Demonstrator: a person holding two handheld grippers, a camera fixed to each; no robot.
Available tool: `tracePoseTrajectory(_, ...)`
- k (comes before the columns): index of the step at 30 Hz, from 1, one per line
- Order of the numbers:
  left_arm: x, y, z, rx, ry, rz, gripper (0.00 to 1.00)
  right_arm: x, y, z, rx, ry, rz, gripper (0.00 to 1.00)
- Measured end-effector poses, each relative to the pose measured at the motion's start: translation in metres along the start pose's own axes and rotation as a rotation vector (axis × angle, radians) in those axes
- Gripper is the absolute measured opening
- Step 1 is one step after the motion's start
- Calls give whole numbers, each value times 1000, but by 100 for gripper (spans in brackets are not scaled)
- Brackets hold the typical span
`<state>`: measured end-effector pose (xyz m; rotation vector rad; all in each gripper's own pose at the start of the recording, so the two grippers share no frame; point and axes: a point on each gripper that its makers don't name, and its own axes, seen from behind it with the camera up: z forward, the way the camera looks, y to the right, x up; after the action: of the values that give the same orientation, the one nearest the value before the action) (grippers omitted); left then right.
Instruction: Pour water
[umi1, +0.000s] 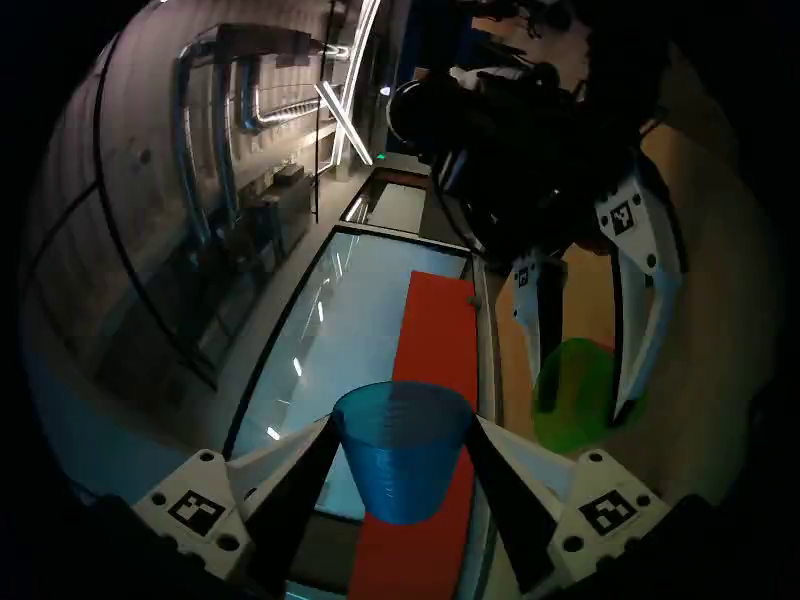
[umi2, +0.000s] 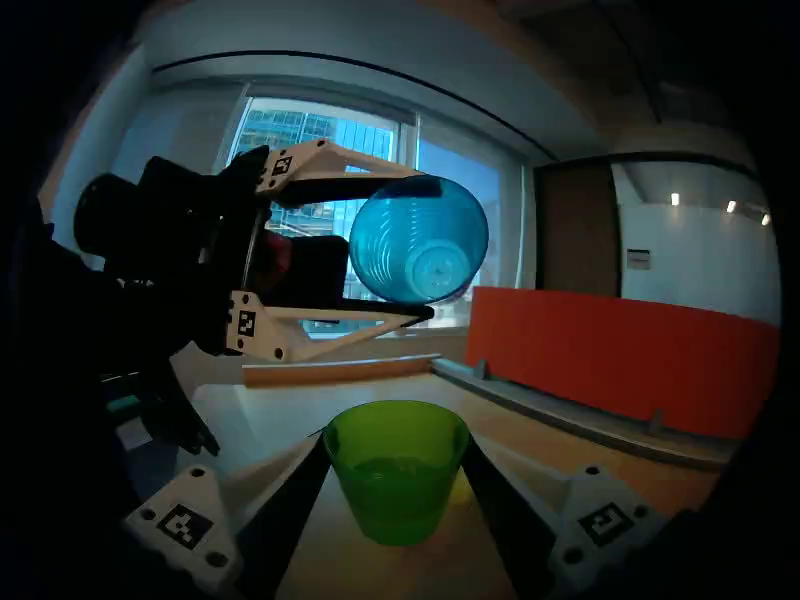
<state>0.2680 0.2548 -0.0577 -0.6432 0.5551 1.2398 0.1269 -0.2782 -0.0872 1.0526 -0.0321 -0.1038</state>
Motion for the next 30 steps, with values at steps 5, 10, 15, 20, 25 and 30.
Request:
tracePoseTrajectory(5,-5,-2,0,-4,9,-149,87,0,0,-1,-2,0,-1,91)
tracePoseTrajectory(10,-8,-4,-1,-6,21,-287,87,1,2,-2,-8,1,-3,91)
tracePoseTrajectory(15,-11,-4,-4,-10,28,-409,87,3,2,-3,-12,5,0,91)
tracePoseTrajectory(20,-12,-4,-5,-16,41,-538,87,4,3,-4,-18,7,-1,91)
tracePoseTrajectory(25,-13,-2,-4,-32,48,-653,87,5,4,-5,-20,8,-1,91)
tracePoseTrajectory(30,-16,1,-5,-39,45,-746,87,7,5,-7,-26,9,-3,91)
